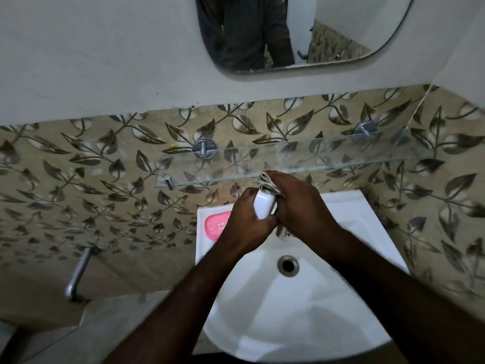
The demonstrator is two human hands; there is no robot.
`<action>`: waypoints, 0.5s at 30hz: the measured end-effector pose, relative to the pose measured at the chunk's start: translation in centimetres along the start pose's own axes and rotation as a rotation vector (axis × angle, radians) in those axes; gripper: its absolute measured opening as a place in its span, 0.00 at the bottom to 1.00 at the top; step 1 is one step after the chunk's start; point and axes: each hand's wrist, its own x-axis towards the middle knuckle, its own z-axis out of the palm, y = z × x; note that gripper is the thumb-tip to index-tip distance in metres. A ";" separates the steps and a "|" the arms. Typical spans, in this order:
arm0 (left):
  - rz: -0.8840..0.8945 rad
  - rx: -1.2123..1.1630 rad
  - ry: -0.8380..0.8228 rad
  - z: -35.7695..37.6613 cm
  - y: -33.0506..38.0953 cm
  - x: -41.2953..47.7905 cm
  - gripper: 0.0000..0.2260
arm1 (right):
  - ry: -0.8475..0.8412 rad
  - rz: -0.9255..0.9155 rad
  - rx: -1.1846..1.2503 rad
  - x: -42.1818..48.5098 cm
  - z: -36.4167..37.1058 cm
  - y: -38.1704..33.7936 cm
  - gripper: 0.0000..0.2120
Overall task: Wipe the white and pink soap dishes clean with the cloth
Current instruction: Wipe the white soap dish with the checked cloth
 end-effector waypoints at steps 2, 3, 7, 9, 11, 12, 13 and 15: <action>-0.010 -0.035 -0.012 0.0 0.1 0.3 0.17 | 0.016 -0.029 -0.035 -0.3 0.2 -0.7 0.28; 0.008 -0.063 -0.024 0.0 0.2 0.5 0.14 | 0.004 -0.094 -0.079 -0.6 0.5 -0.8 0.29; 0.041 -0.043 -0.027 0.0 0.0 0.4 0.18 | -0.028 -0.087 -0.066 -0.1 0.1 0.1 0.28; 0.013 0.017 -0.010 0.1 -0.1 0.4 0.21 | 0.004 0.018 -0.043 0.3 -0.7 0.1 0.26; 0.023 -0.045 -0.021 0.1 0.0 0.6 0.16 | 0.016 -0.039 -0.105 0.1 -0.2 -0.9 0.25; 0.039 -0.073 -0.030 0.1 0.0 0.7 0.13 | 0.006 -0.114 -0.156 -0.2 0.2 -1.5 0.25; 0.039 -0.100 -0.024 0.0 -0.1 0.7 0.12 | -0.002 -0.192 -0.193 -0.5 0.6 -1.9 0.25; 0.033 -0.121 0.004 -0.3 -0.1 0.7 0.14 | -0.021 -0.219 -0.158 -0.2 0.3 -1.7 0.26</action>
